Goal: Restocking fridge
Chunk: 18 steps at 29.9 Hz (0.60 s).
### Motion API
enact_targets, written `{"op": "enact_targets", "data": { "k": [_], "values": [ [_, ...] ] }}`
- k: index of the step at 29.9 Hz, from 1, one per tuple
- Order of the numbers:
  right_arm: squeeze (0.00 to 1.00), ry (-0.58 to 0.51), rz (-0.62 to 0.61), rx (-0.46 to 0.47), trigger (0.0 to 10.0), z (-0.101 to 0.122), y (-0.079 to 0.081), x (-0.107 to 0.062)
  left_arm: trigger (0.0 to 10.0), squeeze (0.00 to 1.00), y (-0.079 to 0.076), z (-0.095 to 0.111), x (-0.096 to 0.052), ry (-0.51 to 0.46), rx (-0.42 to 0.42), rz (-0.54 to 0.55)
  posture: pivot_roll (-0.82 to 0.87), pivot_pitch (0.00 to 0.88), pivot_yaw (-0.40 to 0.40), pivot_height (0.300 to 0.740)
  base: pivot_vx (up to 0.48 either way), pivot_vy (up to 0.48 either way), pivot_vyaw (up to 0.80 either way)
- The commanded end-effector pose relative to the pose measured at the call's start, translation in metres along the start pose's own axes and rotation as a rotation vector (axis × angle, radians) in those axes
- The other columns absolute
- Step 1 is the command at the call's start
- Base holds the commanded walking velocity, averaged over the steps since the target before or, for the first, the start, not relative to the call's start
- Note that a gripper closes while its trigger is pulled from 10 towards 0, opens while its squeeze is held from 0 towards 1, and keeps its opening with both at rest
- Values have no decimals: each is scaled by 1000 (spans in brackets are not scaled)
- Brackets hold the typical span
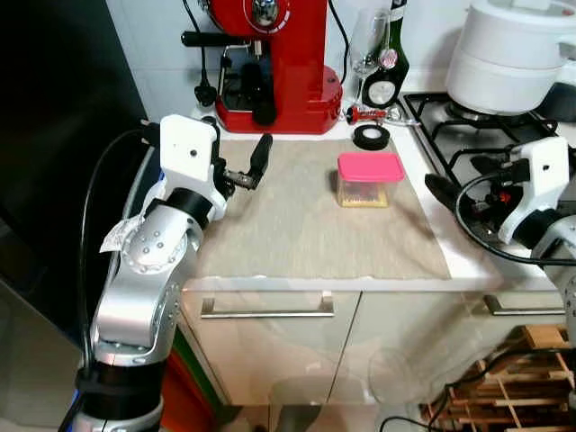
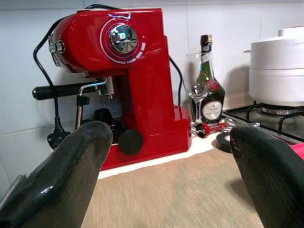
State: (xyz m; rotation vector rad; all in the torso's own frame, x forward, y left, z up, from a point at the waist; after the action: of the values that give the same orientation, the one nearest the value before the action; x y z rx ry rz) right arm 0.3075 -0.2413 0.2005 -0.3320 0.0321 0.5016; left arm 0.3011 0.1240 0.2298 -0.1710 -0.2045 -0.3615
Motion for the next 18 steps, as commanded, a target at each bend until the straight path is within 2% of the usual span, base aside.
{"op": "enact_targets", "data": {
  "k": [1,2,5,8,9,10,11,14,18],
  "values": [
    [0,-21,78,-17,10000,4,-1,6,10000,0,1,3,3,-10,-1,-5,-47,12,50,740,0,0,0],
    [0,-5,109,-52,10000,1,-8,13,10000,0,1,3,4,-13,-3,-6,-45,12,49,740,0,0,0],
    [0,2,124,-77,10000,-1,-13,22,10000,0,0,4,5,-17,-3,-9,-39,10,45,740,0,0,0],
    [0,6,151,-100,10000,-3,-14,28,10000,0,0,5,6,-20,-3,-9,-29,10,40,740,0,0,0],
    [0,12,210,-130,10000,-5,-11,33,10000,0,2,6,6,-26,-2,-5,-24,10,39,740,0,0,0],
    [0,12,210,-130,10000,-5,-11,33,10000,0,2,6,6,-26,-2,-5,-24,10,39,740,0,0,0],
    [0,18,268,-144,10000,-8,-8,35,10000,0,3,7,6,-31,-2,0,-19,11,36,740,0,0,0],
    [0,19,337,-168,10000,-8,-8,33,10000,0,3,9,6,-38,0,4,-10,13,32,740,0,0,0],
    [0,34,364,-186,10000,-10,-10,31,10000,0,3,9,7,-38,0,4,-18,13,35,740,0,0,0]
  ]
}}
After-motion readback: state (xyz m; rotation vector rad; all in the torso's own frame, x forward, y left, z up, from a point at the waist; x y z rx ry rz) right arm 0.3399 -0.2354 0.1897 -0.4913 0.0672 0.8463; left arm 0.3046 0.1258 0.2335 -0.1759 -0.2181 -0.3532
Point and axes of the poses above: a point about 5 cm out from each wrist's last joint towards the gripper, its own x axis pointing out of the wrist towards the gripper, its own z axis along the axis of the wrist's last joint, y = z × x, the point moved 1 cm from there along x, pointing out of the wrist towards the gripper, and after that the axes turned 14 degrees about -x, right-handed, at the moved point
